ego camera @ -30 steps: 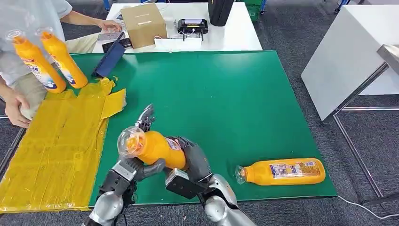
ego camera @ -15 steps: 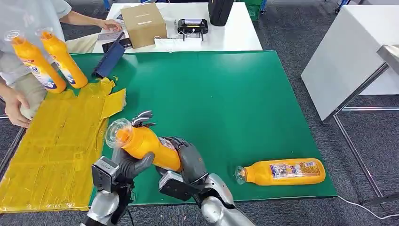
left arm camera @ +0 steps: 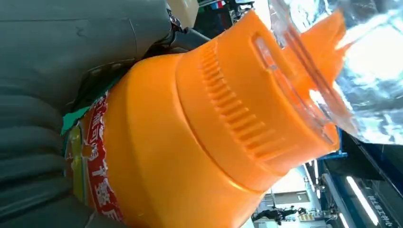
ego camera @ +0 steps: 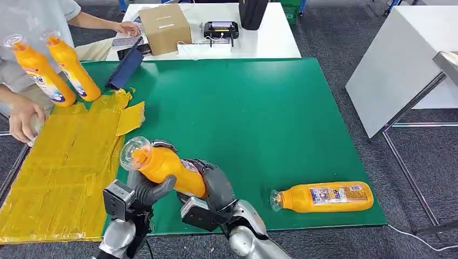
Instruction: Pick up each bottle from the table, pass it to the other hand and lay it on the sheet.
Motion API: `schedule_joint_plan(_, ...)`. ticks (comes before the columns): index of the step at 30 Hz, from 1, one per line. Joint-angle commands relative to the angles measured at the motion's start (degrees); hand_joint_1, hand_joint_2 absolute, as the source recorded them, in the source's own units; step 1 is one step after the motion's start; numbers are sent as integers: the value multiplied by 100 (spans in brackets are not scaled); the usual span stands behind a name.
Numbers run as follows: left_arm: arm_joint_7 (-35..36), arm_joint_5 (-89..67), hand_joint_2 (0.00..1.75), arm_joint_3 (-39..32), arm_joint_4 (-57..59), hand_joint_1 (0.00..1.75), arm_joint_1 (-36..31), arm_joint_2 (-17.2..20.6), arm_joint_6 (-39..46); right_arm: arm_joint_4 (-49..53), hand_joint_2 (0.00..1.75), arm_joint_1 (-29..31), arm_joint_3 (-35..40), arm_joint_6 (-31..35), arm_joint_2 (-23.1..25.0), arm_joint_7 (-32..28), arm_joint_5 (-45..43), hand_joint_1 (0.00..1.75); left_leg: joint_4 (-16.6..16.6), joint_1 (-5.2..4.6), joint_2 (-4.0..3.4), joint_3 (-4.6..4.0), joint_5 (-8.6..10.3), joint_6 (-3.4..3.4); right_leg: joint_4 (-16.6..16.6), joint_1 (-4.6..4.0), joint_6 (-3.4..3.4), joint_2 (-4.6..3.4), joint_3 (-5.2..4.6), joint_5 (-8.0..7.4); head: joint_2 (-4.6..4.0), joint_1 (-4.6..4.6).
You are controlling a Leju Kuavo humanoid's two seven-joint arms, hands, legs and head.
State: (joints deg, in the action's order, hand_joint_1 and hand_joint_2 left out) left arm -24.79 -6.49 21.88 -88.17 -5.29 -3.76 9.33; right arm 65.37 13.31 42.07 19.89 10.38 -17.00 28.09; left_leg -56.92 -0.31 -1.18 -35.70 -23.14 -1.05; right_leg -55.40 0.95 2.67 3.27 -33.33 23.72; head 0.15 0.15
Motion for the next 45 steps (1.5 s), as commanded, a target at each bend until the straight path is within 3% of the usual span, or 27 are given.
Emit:
schedule_joint_plan(1,53,5,175,-85,92,175,-214,91,3,177,175,-55,-178,242,-210,-141,-155,152,0,13,13,34,-15,11,7,-8,-14,-25,40,13,0,0)
schedule_joint_plan(2,51,-84,175,-129,51,175,-227,119,117,372,175,-140,-272,317,-248,-191,-193,26,0,9,13,21,-9,8,5,-5,-10,-16,26,9,0,0)
schedule_joint_plan(3,27,-330,175,-191,-28,175,-248,164,361,706,175,-282,-427,399,-301,-258,-297,0,-3,12,17,24,-12,9,3,-7,-12,-16,30,12,0,0)
schedule_joint_plan(8,72,-510,175,-265,-168,175,-275,231,509,1167,175,-437,-544,320,-427,-243,-379,0,-3,6,19,12,-7,7,-1,-3,-9,-9,17,9,0,0)
schedule_joint_plan(11,117,-1856,175,-344,-247,175,-397,317,1536,1946,175,-788,-837,526,-500,-458,-366,0,-6,11,16,26,-14,10,0,-5,-13,-21,31,14,0,0)
schedule_joint_plan(16,1572,-5064,175,-472,145,175,-1038,656,1949,3657,175,-1457,-1466,599,-785,-536,-253,0,-6,7,32,1,-3,7,-4,-3,-9,9,8,10,0,0)
schedule_joint_plan(17,2163,-6434,175,-524,430,175,-1238,738,2024,3875,175,-1540,-1581,590,-809,-580,-246,0,-13,12,49,11,-9,10,-8,-7,-13,14,24,20,0,0)
schedule_joint_plan(20,3105,-8220,175,-475,1203,175,-1766,983,1472,4204,175,-1661,-1810,613,-798,-689,-270,0,-3,5,33,6,0,6,-2,-2,-8,9,12,7,0,0)
schedule_joint_plan(21,3733,-8351,175,69,1695,175,-2186,1370,739,4261,175,-1649,-1878,625,-771,-703,-251,0,-3,8,34,15,-3,9,-1,-3,-11,2,22,10,0,0)
schedule_joint_plan(23,4191,-8351,175,620,2753,175,-2828,1618,137,4278,175,-1574,-1951,578,-738,-617,-135,0,-2,7,43,11,4,10,-4,-3,-13,14,18,8,0,0)
schedule_joint_plan(24,4448,-8351,175,1028,3463,175,-3214,1696,-100,4225,175,-1492,-1965,525,-727,-571,-93,0,-3,11,54,20,3,14,-4,-6,-17,14,31,12,0,0)
schedule_joint_plan(25,4413,-8351,175,1028,3929,175,-3366,1627,201,4185,175,-1459,-1981,521,-704,-557,-68,0,0,8,46,13,8,9,0,-4,-12,18,21,5,0,0)
schedule_joint_plan(27,4403,-8351,175,1028,4047,175,-3402,1610,279,4168,175,-1448,-1987,521,-702,-559,-65,0,4,6,35,19,11,12,2,-2,-12,8,19,0,0,-2)
schedule_joint_plan(29,4661,-8351,175,1293,4561,175,-3545,1702,-182,4005,175,-1341,-1953,499,-710,-518,15,0,1,11,5,21,9,17,4,-10,-26,-18,16,-12,0,-2)
schedule_joint_plan(34,4584,-8334,175,1023,6167,175,-3683,1621,-35,3784,175,-1227,-2000,689,-802,-338,395,0,6,14,-27,44,4,16,8,-11,-27,-45,35,-11,0,0)
schedule_joint_plan(38,4381,-8075,175,447,6478,175,-3320,1558,92,3634,175,-1270,-2108,661,-972,-72,726,0,7,11,-35,42,2,17,9,-9,-29,-59,30,-11,0,0)
schedule_joint_plan(39,4400,-8090,175,413,6509,164,-3271,1551,103,3581,175,-1264,-2129,645,-1000,-64,746,0,9,7,-32,28,8,13,9,-6,-23,-44,18,-15,0,2)
schedule_joint_plan(40,4448,-8204,175,375,6528,0,-3219,1544,102,3542,175,-1258,-2162,613,-1017,-19,820,0,7,13,-32,42,2,17,12,-10,-27,-55,32,-9,0,0)
schedule_joint_plan(45,4451,-8194,175,203,6506,0,-3082,1505,102,3455,175,-1243,-2212,543,-1084,108,1008,0,12,4,-18,36,9,13,9,-2,-25,-42,34,-11,0,0)
